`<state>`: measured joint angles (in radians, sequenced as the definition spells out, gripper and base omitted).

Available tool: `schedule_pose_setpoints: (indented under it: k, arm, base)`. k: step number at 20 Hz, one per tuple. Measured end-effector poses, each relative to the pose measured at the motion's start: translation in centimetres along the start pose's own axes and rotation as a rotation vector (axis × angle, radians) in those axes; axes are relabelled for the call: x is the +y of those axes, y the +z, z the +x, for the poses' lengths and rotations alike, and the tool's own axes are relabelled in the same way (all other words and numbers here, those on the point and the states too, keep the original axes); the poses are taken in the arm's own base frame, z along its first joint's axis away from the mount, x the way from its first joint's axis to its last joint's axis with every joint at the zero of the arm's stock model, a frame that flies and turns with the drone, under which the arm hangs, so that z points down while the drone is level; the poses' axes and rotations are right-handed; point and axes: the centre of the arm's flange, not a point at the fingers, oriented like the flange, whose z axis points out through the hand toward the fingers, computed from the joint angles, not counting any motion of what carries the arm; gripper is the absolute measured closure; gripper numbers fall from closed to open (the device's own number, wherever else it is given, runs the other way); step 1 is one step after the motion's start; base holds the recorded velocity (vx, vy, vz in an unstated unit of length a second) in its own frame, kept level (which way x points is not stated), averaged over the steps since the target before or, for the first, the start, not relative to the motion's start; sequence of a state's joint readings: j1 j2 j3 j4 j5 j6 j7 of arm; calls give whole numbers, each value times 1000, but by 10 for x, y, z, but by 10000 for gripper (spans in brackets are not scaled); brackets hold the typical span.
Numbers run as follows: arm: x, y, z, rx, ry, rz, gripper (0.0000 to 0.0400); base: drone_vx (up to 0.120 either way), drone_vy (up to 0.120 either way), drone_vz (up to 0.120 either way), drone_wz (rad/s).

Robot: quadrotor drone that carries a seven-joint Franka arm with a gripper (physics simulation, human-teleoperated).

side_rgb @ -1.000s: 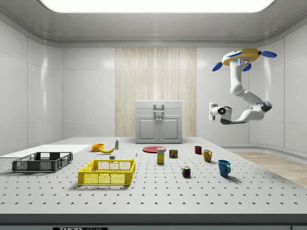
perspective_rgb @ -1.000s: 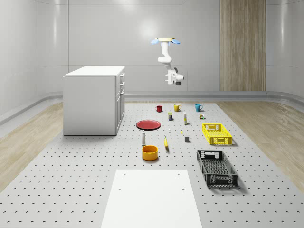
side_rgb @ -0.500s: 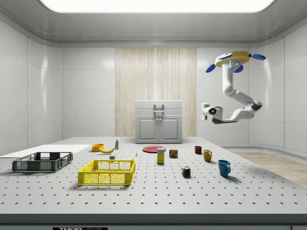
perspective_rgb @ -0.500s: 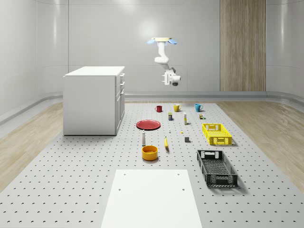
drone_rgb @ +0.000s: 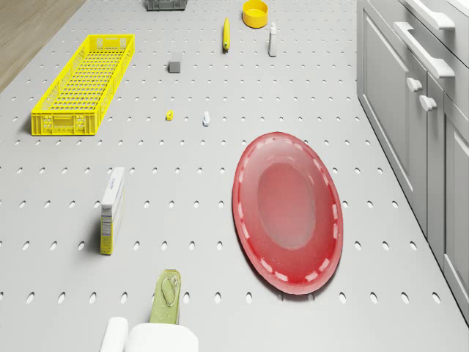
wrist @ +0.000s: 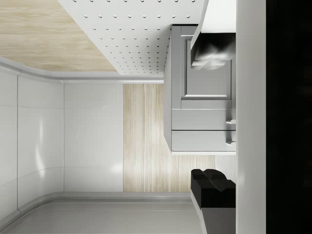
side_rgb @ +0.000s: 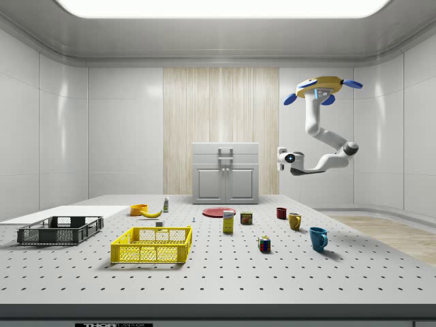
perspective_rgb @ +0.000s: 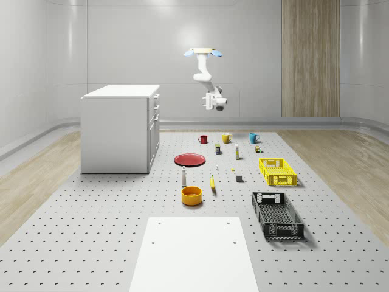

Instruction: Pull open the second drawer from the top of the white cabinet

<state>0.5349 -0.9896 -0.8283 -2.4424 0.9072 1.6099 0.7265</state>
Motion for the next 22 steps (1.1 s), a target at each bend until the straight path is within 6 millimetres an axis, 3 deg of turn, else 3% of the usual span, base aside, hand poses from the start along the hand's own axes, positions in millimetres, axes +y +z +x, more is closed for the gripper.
schedule_pose_setpoints:
  k: [8, 12, 18, 22]
  arm:
    - [0, 0, 0, 0, 0, 0, 100]
    - [0, 0, 0, 0, 0, 0, 100]
    - [0, 0, 0, 0, 0, 0, 100]
    - [0, 0, 0, 0, 0, 0, 100]
  base:
    - [120, -120, 0, 0]
    - [120, -30, 0, 0]
    - [120, -120, 0, 0]
    - [120, 0, 0, 0]
